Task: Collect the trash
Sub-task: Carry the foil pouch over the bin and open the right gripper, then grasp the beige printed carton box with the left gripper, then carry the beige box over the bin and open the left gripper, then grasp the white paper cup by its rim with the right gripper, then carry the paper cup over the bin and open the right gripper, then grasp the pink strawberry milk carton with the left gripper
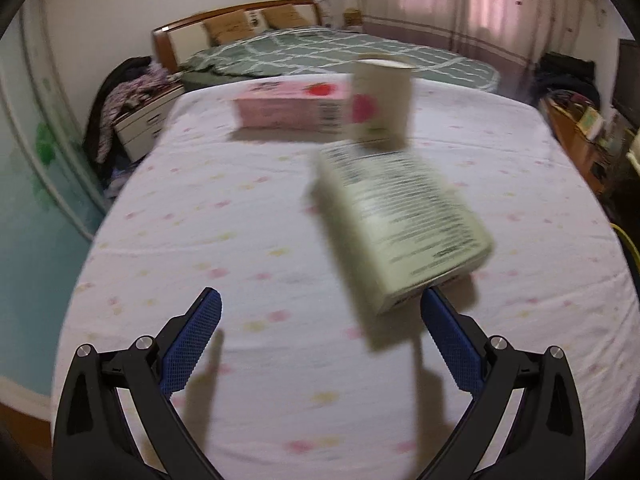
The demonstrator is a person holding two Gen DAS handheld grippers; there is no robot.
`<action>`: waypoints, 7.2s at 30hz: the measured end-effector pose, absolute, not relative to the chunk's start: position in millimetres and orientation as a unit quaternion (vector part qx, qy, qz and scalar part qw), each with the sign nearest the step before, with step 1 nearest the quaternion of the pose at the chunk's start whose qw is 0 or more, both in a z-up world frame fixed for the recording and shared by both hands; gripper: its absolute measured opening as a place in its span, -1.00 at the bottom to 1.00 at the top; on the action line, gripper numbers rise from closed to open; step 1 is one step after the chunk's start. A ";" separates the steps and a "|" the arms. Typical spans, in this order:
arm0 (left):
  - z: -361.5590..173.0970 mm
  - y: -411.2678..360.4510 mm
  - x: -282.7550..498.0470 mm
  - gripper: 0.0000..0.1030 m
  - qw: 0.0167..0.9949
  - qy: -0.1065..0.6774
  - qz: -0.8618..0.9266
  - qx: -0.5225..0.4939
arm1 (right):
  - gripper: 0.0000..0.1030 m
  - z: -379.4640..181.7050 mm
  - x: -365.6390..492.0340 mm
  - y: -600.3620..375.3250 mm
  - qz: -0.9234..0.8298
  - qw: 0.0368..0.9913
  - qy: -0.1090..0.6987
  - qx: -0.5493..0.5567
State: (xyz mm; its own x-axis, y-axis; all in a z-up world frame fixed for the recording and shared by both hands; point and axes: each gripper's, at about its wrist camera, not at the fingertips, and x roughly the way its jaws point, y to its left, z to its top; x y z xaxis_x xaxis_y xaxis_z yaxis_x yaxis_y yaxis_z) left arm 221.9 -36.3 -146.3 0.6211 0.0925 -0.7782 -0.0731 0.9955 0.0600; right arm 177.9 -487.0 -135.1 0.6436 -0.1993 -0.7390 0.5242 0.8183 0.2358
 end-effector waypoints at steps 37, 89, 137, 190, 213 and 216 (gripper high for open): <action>-148.2 -68.6 317.2 0.51 0.875 0.481 0.012 -0.043 | 0.02 -132.8 176.8 -489.5 -0.206 0.885 0.354 0.224; -90.9 -401.4 248.1 0.86 0.870 0.375 -0.305 0.091 | 0.10 -101.9 80.4 -548.0 -0.242 0.897 0.302 0.213; -109.9 91.0 230.5 0.89 0.929 0.351 0.050 -0.108 | 0.40 -81.4 367.2 -100.8 0.151 0.917 0.369 -0.022; -121.6 40.8 260.0 0.89 0.911 0.409 0.013 -0.057 | 0.51 -89.1 208.8 -444.8 -0.335 0.886 0.278 0.162; -145.9 -17.3 420.8 0.87 0.885 0.454 0.085 -0.057 | 0.52 -86.6 206.9 -436.8 -0.233 0.909 0.271 0.214; -151.3 -2.8 411.1 0.86 0.880 0.461 0.084 -0.072 | 0.52 -85.9 206.4 -436.2 -0.228 0.910 0.270 0.216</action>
State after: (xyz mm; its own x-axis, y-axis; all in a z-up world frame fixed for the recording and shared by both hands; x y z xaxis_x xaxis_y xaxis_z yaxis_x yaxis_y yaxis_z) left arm 411.1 -2.8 -151.3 0.5605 0.0820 -0.8241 -0.2141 0.9756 -0.0486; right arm 206.4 -436.2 -85.9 0.7504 -0.2985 -0.5898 0.5319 0.8025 0.2705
